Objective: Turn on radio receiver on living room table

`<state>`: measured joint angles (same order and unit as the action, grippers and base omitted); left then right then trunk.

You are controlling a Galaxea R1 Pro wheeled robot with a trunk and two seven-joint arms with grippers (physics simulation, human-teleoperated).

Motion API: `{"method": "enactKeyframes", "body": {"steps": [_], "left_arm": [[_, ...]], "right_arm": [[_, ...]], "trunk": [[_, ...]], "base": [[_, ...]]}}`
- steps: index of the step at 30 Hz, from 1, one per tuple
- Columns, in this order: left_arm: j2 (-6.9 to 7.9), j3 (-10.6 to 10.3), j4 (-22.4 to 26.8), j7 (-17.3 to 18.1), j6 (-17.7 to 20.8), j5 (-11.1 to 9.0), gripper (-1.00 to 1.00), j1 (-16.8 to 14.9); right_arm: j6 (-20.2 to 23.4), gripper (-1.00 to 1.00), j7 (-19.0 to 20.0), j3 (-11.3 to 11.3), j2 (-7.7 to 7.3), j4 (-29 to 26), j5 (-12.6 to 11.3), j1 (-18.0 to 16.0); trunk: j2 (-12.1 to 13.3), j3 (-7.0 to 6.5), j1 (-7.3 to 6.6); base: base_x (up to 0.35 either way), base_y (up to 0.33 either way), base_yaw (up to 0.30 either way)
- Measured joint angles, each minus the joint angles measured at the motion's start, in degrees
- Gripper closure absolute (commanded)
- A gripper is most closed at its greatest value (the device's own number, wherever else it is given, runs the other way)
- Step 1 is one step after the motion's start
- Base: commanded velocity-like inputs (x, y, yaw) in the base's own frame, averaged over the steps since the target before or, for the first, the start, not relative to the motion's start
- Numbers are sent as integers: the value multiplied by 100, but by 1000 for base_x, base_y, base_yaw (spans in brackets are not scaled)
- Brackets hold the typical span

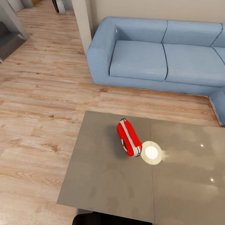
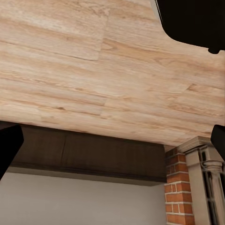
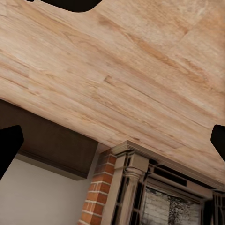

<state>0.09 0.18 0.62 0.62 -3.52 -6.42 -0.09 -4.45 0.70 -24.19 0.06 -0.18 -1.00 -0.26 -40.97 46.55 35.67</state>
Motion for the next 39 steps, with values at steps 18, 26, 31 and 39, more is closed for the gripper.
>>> {"method": "enactKeyframes", "body": {"steps": [18,26,31,39], "left_arm": [[-69,-54,454,0,25,80,-100,-1],[327,-14,4129,99,1554,53,-100,-2],[491,7,6809,852,2911,17,-100,-4],[439,6,8020,1290,3542,11,-100,-690]], "right_arm": [[-206,-100,-77,-80,-66,-283,83,-5],[2074,-100,-205,-26,-466,-4773,62,-26],[3602,-100,-533,11,-617,-7285,79,-223],[4057,-100,-896,19,-341,-7920,83,-1581]], "trunk": [[0,0,0],[0,-1,0],[0,-1,0],[0,0,1]], "base": [[0,0,0],[0,0,0],[0,0,0],[0,0,0]]}}
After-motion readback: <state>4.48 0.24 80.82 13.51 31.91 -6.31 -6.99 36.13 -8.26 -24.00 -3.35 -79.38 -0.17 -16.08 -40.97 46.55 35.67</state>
